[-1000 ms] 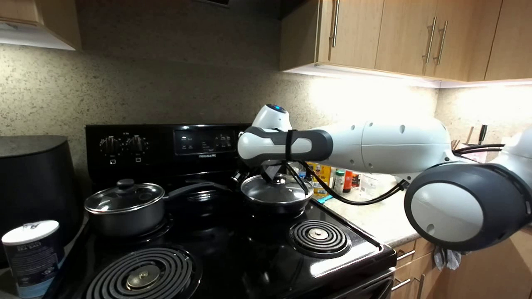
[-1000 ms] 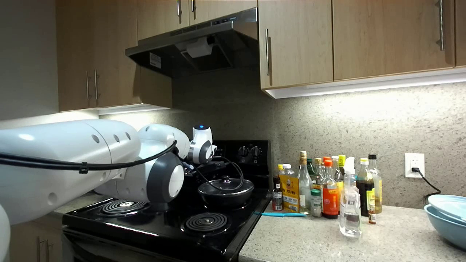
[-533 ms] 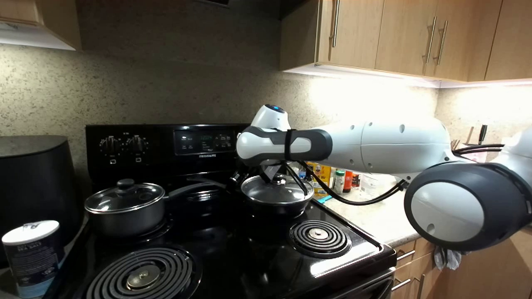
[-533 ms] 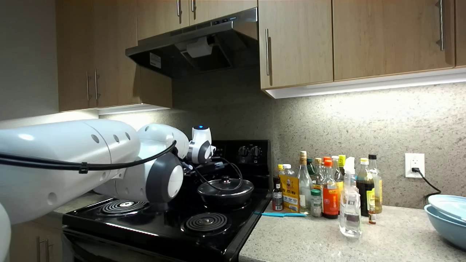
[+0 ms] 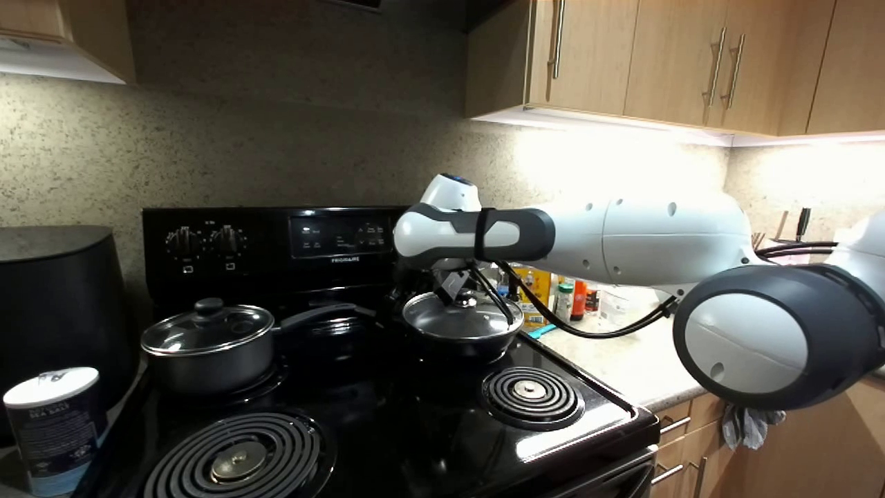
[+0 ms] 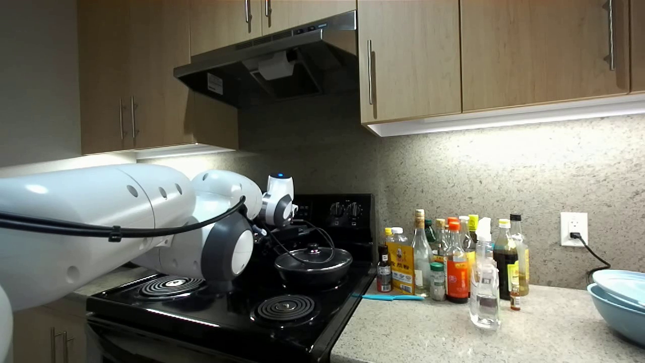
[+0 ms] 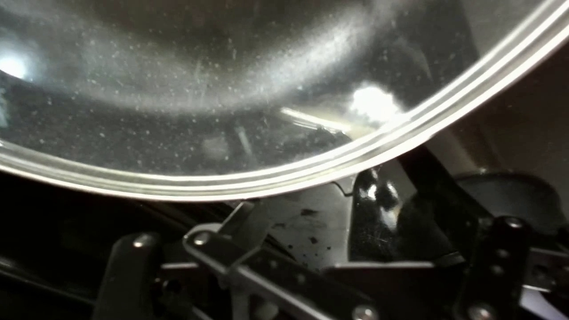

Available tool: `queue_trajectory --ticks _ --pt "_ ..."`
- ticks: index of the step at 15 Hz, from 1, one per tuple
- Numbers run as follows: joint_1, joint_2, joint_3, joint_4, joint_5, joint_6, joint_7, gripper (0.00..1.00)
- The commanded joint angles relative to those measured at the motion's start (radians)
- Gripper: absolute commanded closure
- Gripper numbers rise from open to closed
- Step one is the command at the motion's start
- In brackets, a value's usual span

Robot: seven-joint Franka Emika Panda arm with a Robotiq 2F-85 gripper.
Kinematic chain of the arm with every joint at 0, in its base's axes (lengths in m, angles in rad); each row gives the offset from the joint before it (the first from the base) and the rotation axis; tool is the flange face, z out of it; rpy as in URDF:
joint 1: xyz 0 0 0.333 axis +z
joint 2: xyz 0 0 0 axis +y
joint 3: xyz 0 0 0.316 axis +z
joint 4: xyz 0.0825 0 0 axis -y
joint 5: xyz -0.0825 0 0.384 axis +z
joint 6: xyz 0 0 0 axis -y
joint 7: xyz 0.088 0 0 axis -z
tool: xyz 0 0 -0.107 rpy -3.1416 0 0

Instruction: Move the pan forward

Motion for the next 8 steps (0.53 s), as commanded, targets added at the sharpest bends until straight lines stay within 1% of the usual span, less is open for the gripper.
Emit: queue_trajectory --ticks 1,3,5,6,8 --pt "-0.019 -0.022 -0.010 -0.056 0.004 -0.106 -0.022 0.00" --pt "-0.019 -0.016 -0.027 -0.051 -0.005 -0.134 -0.008 0.00" --pt "-0.016 -0.017 -0.041 -0.042 -0.012 -0.137 -0.005 0.00" --pt "-0.003 -0.019 -0.028 -0.019 0.001 -0.095 0.000 0.00" --pt "-0.003 -0.019 -0.035 -0.019 0.000 -0.096 0.001 0.00"
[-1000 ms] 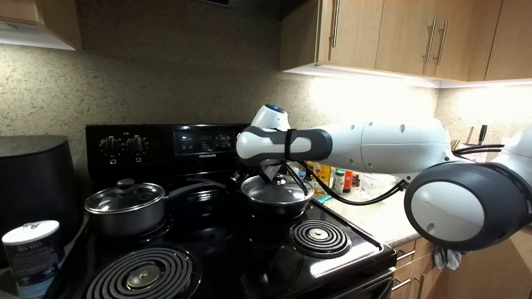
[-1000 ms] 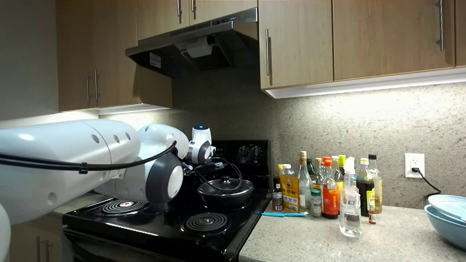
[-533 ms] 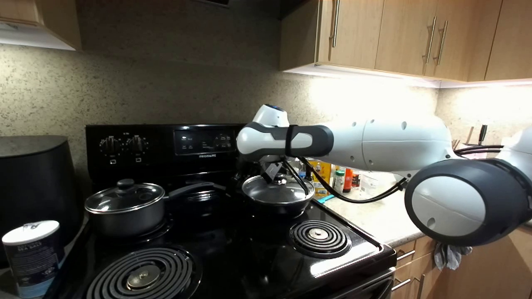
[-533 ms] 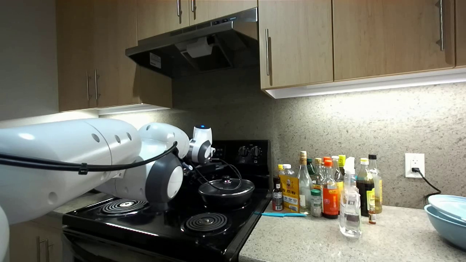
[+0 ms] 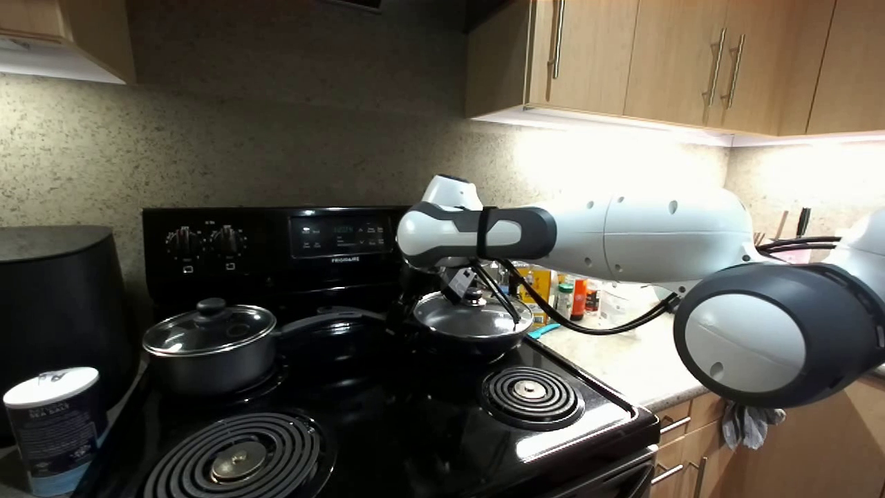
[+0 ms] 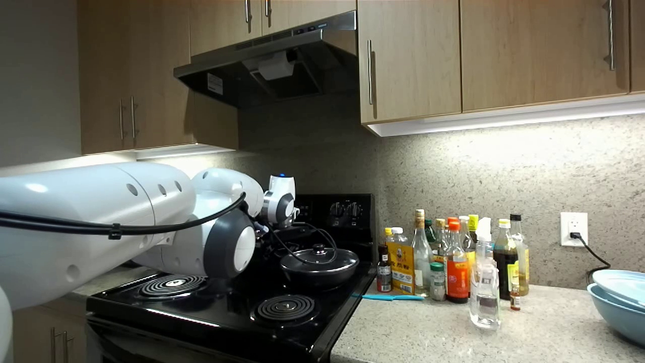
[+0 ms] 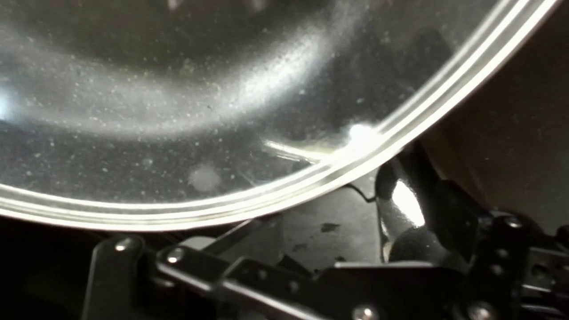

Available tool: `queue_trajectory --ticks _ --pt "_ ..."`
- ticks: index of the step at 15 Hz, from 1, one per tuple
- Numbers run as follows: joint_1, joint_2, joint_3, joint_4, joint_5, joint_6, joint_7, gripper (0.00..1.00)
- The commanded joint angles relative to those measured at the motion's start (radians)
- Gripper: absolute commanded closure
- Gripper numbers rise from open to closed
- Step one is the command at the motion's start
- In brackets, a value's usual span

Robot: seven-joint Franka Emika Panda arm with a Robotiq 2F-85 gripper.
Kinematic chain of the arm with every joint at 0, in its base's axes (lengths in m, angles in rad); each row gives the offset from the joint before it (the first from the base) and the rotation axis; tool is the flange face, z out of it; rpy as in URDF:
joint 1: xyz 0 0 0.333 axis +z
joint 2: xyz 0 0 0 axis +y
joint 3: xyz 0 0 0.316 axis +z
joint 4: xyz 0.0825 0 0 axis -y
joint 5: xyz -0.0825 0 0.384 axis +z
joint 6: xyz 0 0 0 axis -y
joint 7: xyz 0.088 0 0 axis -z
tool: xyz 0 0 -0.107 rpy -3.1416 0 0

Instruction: Move the pan forward

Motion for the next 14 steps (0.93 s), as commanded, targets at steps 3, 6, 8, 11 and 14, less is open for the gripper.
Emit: queue_trajectory --ticks 3,6,8,11,14 --pt "0.001 -0.005 0.003 -0.010 0.005 0.038 -0.003 0.00" --pt "0.009 0.009 0.010 0.002 0.007 0.132 -0.017 0.00" --pt "0.016 0.012 0.009 -0.001 0.002 0.183 -0.023 0.00" --pt "0.022 0.013 0.008 -0.012 0.000 0.208 -0.017 0.00" --pt "0.020 0.010 0.010 -0.021 0.003 0.188 -0.016 0.00"
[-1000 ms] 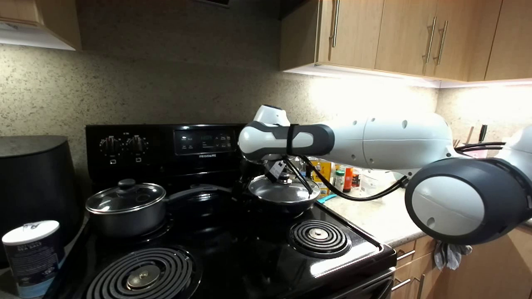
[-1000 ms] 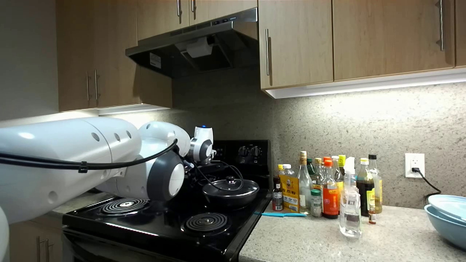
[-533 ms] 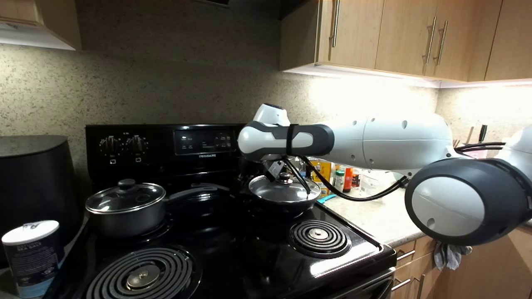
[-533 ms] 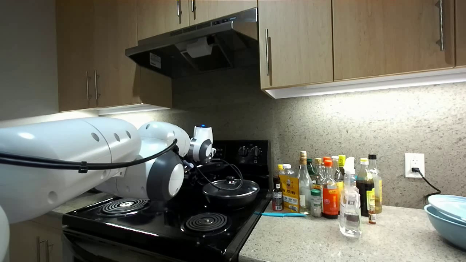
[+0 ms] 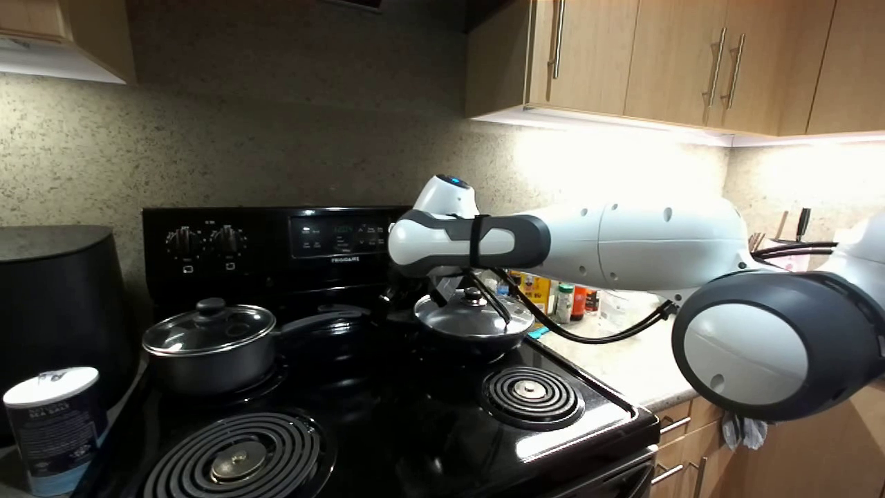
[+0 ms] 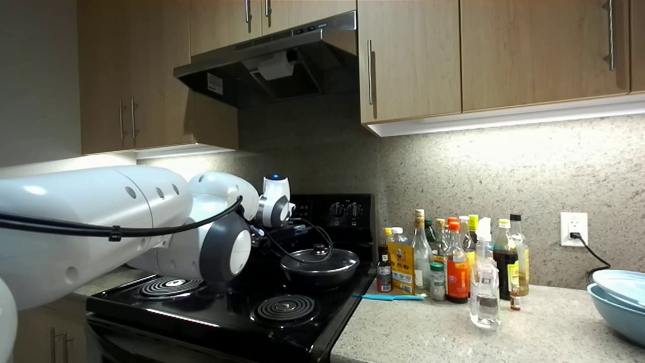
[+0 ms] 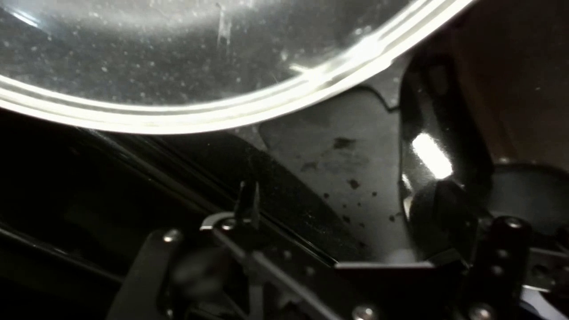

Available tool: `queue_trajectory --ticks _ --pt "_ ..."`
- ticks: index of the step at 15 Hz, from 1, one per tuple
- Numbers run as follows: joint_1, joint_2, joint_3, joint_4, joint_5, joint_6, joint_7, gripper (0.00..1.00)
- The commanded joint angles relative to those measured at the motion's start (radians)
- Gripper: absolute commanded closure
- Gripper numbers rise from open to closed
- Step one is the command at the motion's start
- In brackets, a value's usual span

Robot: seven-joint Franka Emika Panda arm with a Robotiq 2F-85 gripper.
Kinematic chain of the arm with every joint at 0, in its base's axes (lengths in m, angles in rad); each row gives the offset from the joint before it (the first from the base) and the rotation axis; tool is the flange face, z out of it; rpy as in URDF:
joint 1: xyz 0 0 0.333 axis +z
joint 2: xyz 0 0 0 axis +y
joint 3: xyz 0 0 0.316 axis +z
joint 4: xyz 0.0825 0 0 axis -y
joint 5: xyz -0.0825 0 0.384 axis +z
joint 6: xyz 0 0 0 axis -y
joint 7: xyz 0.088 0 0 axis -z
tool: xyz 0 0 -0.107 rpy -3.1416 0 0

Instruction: Move the pan forward

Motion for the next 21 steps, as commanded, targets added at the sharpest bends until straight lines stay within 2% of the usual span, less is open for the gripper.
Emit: queue_trajectory --ticks 1,4,5,7,12,17,21 --pt "-0.004 -0.004 0.005 -0.020 0.000 0.002 -0.016 0.00" --pt "-0.003 0.010 0.002 -0.011 -0.002 0.000 -0.009 0.00" --pt "-0.003 0.014 0.001 -0.009 -0.002 0.003 -0.006 0.25" --pt "-0.002 0.018 -0.002 -0.007 -0.003 0.005 0.000 0.32" --pt "0.001 0.018 -0.006 -0.007 -0.006 0.012 0.009 0.66" --pt "0.015 -0.001 -0.028 -0.007 -0.023 -0.003 0.030 0.96" --pt "0.051 -0.026 -0.051 -0.007 -0.051 -0.007 0.016 1.00"
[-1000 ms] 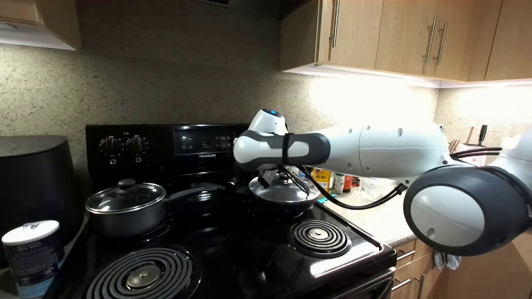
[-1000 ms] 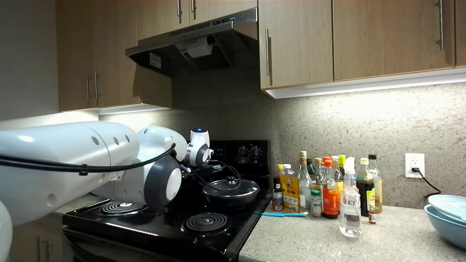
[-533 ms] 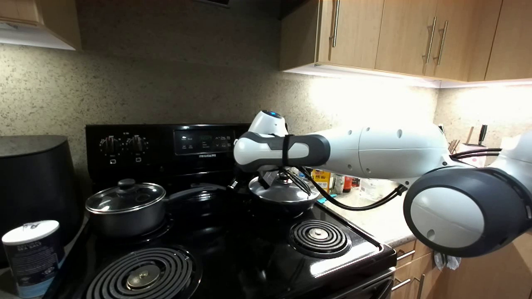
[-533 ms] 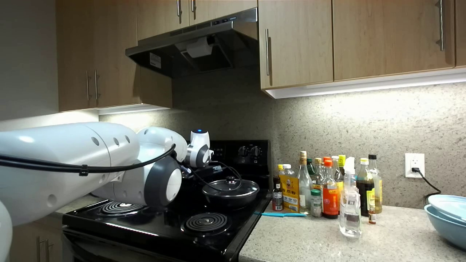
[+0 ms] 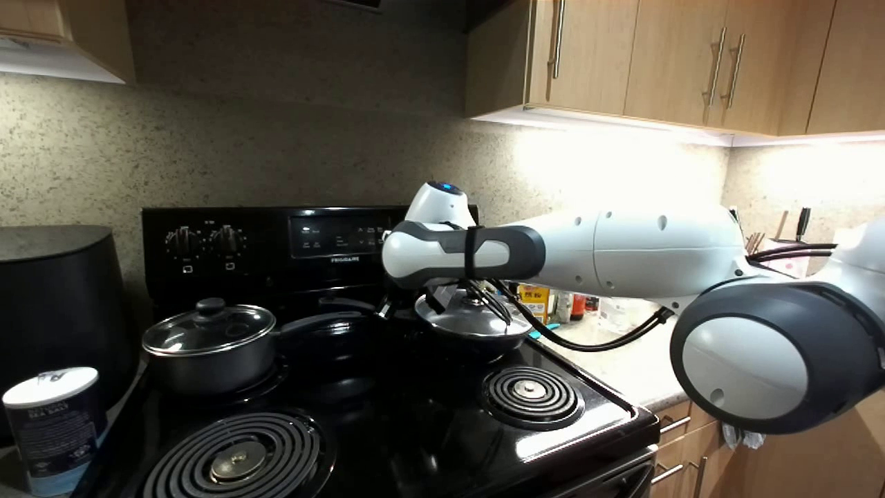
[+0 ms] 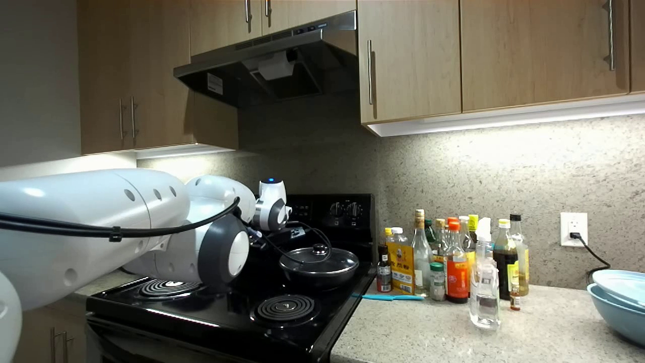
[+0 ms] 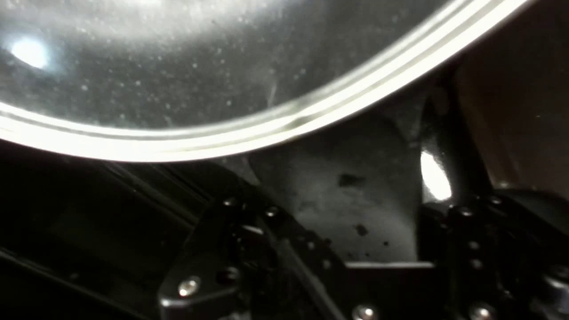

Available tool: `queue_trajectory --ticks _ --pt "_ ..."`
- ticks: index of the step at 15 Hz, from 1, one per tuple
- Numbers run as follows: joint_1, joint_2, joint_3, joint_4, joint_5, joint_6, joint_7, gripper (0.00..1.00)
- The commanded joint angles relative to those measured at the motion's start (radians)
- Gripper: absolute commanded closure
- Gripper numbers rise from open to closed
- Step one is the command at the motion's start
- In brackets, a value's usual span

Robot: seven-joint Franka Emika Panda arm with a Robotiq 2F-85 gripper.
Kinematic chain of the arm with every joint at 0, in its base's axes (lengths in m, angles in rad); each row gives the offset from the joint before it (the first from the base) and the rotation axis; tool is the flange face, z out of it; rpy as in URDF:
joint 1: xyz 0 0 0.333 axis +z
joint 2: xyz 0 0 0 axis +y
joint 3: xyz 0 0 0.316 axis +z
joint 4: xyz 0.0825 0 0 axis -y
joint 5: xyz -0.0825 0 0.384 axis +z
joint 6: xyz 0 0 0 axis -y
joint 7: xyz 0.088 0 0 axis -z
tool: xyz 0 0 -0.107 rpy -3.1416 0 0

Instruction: Move the pan forward

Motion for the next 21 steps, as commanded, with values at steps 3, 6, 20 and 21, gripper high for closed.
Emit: queue_trajectory --ticks 3,6,20,21 --pt "0.065 -0.060 -0.022 -0.002 -0.043 0.001 0.017 1.00" --pt "0.092 -0.069 -0.039 0.006 -0.061 0.019 0.029 1.00" --pt "0.056 -0.127 0.008 -0.028 0.009 -0.317 0.243 1.00" --pt "0.056 -0.133 0.011 -0.026 0.014 -0.343 0.258 1.00"
